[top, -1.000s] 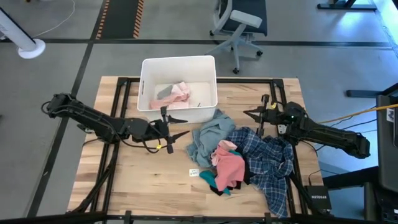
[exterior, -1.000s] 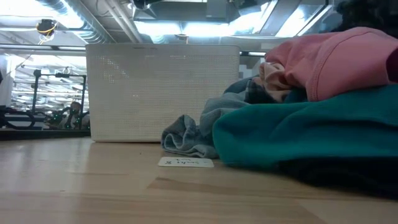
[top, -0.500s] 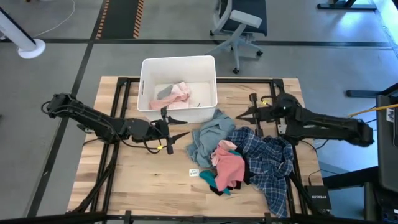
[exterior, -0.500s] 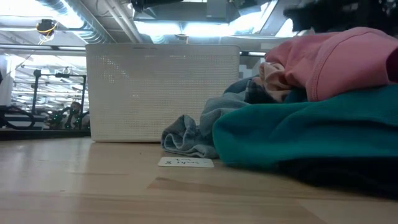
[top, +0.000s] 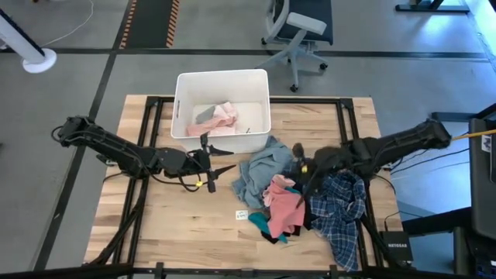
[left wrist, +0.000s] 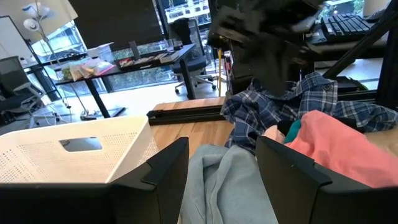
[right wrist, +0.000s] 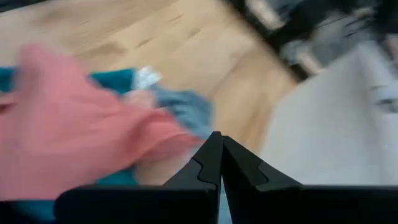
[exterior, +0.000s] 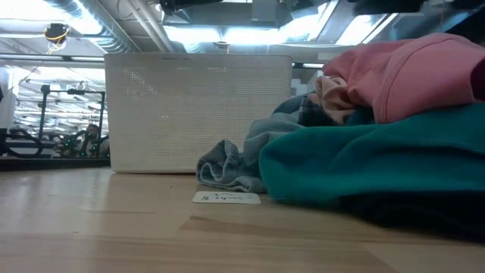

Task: Sort clothes
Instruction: Put the pink underwear into the white bin, then put the pink sock into the white bin

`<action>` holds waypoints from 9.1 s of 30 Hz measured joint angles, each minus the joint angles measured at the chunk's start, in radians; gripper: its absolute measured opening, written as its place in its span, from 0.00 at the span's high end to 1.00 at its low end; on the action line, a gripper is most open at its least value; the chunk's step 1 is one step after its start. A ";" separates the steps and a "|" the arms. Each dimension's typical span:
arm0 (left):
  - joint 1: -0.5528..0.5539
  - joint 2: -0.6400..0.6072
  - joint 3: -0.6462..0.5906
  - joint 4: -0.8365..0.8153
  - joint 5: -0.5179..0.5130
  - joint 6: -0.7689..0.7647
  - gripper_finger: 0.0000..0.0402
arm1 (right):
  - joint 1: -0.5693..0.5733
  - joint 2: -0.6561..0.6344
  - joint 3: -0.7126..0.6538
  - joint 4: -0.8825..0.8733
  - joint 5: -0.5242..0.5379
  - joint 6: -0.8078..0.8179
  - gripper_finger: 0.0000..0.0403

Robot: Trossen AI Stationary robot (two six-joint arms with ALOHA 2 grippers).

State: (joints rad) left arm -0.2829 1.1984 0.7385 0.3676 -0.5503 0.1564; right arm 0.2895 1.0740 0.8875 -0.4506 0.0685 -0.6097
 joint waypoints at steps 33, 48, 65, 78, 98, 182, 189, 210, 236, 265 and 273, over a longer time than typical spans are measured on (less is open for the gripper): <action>0.000 0.000 0.000 -0.011 0.000 0.054 0.55 | 0.076 0.299 0.116 -0.125 0.040 0.295 0.31; 0.000 0.000 0.001 0.015 0.000 0.060 0.55 | 0.077 0.395 0.125 -0.133 0.099 0.251 0.60; 0.001 0.000 0.001 0.010 0.000 0.060 0.55 | 0.064 0.370 0.521 -0.405 0.253 0.015 0.97; 0.001 0.000 0.001 0.009 0.000 0.064 0.55 | -0.175 0.350 0.813 -0.439 0.387 -0.243 0.96; 0.001 0.000 0.001 0.009 -0.001 0.080 0.55 | -0.601 0.459 0.867 0.223 0.081 -0.445 0.95; 0.017 0.000 0.001 -0.042 -0.001 0.059 0.55 | -0.014 0.473 0.283 -0.231 0.018 -0.015 0.42; 0.017 0.000 0.001 -0.042 -0.001 0.059 0.55 | -0.015 0.473 0.251 -0.214 0.018 -0.015 0.43; 0.017 0.000 0.001 -0.042 -0.001 0.059 0.55 | -0.015 0.473 0.289 -0.257 0.056 -0.052 0.92; 0.018 0.000 0.001 -0.042 -0.001 0.060 0.55 | -0.088 0.471 0.890 -0.547 0.297 -0.289 0.96; 0.017 0.000 0.001 -0.043 -0.001 0.068 0.55 | -0.571 0.504 1.129 -0.112 0.206 -0.472 0.95; 0.018 0.000 0.001 -0.043 -0.001 0.069 0.55 | -0.622 0.580 1.128 -0.064 0.185 -0.473 0.95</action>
State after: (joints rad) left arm -0.2653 1.1984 0.7391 0.3248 -0.5510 0.2254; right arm -0.3321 1.6538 2.0159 -0.5145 0.2538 -1.0824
